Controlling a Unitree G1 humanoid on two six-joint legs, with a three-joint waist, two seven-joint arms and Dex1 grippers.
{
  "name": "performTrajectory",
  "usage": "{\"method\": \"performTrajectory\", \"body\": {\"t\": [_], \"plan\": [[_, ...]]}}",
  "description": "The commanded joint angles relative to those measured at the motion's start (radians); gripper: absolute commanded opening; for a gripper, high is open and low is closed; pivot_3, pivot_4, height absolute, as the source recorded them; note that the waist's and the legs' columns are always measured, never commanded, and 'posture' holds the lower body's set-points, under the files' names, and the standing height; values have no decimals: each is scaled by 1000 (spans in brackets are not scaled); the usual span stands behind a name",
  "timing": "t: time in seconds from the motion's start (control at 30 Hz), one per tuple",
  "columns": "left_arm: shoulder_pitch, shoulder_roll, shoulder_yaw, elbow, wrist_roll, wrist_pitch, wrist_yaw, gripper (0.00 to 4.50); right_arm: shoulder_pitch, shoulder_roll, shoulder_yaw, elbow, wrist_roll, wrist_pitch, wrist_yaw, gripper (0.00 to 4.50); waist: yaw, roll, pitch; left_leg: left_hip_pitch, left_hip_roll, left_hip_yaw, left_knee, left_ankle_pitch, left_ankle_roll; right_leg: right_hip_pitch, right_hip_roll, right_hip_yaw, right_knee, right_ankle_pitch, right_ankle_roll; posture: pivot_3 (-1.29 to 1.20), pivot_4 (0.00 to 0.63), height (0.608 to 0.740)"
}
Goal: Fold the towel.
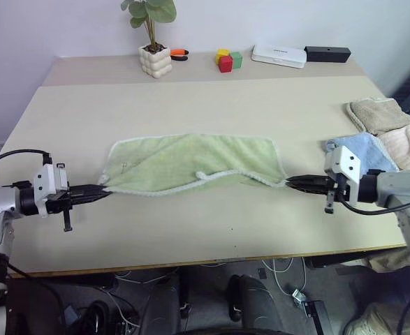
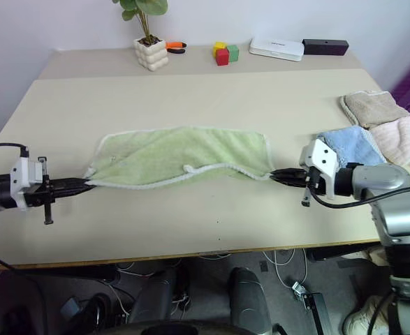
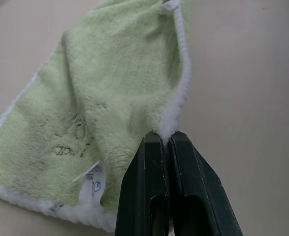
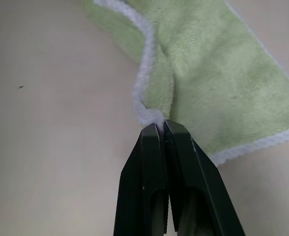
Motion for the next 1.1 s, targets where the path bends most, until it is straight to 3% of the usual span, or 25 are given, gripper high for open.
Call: {"method": "performTrajectory", "body": {"t": [0.03, 0.23, 0.43, 0.83, 1.1], "plan": [[67, 37, 42, -93, -42, 58, -29, 0, 44, -86, -88, -41, 40, 33, 54, 79, 0, 0, 0, 0, 0, 0, 0, 0, 0, 0, 0, 0, 0, 0, 0, 0, 150, 740], [152, 50, 61, -180, -75, 148, -54, 0, 139, -143, -132, -53, 56, 55, 104, 79, 0, 0, 0, 0, 1, 0, 0, 0, 0, 0, 0, 0, 0, -1, -3, 0, 150, 740], [25, -5, 52, -92, -41, 91, 6, 0, 80, -86, -91, -42, 41, 52, 34, 79, 3, 0, -1, 0, 1, 0, 0, 0, 0, 0, 0, 0, 0, -1, -4, 0, 150, 740], [-448, -128, -49, 409, 182, -218, 135, 0, -237, 85, 44, 286, -148, -159, -141, 79, 1, -1, -1, 0, -3, 5, 1, 3, -4, 1, 1, 0, 1, 1, -1, 0, 150, 740], [-600, -188, -85, 675, 287, -336, 227, 0, -363, 158, 83, 486, -256, -300, -247, 79, -1, -1, -1, 0, -3, 5, 1, 3, -4, 1, 1, 0, 1, 1, -1, 0, 150, 740]]}}
